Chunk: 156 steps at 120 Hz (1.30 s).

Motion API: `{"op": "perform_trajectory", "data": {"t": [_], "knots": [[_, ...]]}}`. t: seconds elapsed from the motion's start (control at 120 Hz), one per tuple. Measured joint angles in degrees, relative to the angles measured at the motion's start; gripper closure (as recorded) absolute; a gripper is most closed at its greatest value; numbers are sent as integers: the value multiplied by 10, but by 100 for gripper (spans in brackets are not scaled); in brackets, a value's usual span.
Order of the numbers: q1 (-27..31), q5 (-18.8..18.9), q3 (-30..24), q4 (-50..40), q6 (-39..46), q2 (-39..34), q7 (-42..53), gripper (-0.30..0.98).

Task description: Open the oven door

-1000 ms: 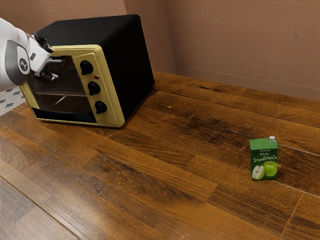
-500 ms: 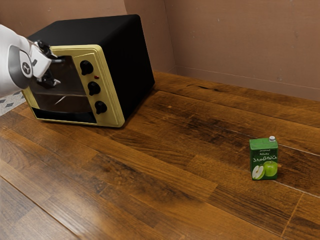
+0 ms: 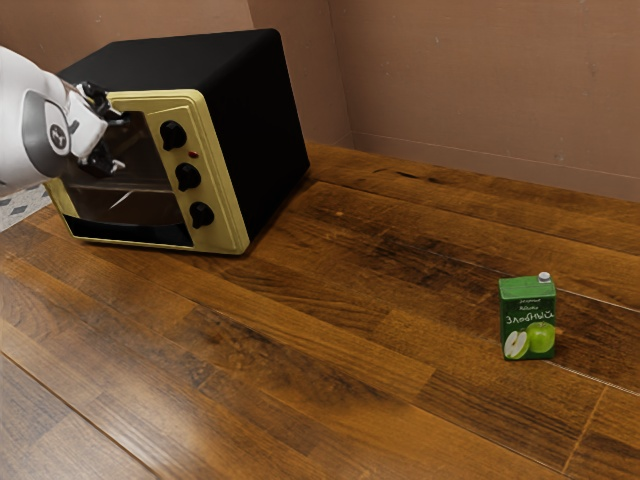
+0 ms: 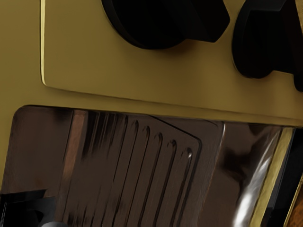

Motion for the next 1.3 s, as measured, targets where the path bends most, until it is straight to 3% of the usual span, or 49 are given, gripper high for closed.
{"op": "perform_trajectory", "data": {"t": [0.175,0.317,0.383,0.442,0.5,0.575,0.633,0.667,0.758,0.875,0.95,1.033,1.133,1.3], "knots": [[-1,-4,0,-19,0,-11,4,-5],[-5,-6,-8,-134,1,-113,10,3],[-11,-3,-12,-238,7,-209,15,7],[-10,12,-13,-372,12,-340,20,5],[45,32,-13,-472,-13,-489,24,3],[158,46,-64,-510,-97,-681,28,2],[186,51,-131,-457,-152,-735,27,1],[190,51,-176,-360,-185,-695,20,1],[192,52,-305,-72,-293,-486,-44,1],[193,68,-425,114,-448,-306,-181,0],[191,95,-503,150,-519,-212,-276,0],[179,120,-544,157,-573,-165,-373,0],[156,133,-558,121,-609,-118,-473,0],[198,140,-560,111,-640,-103,-606,0]]}}
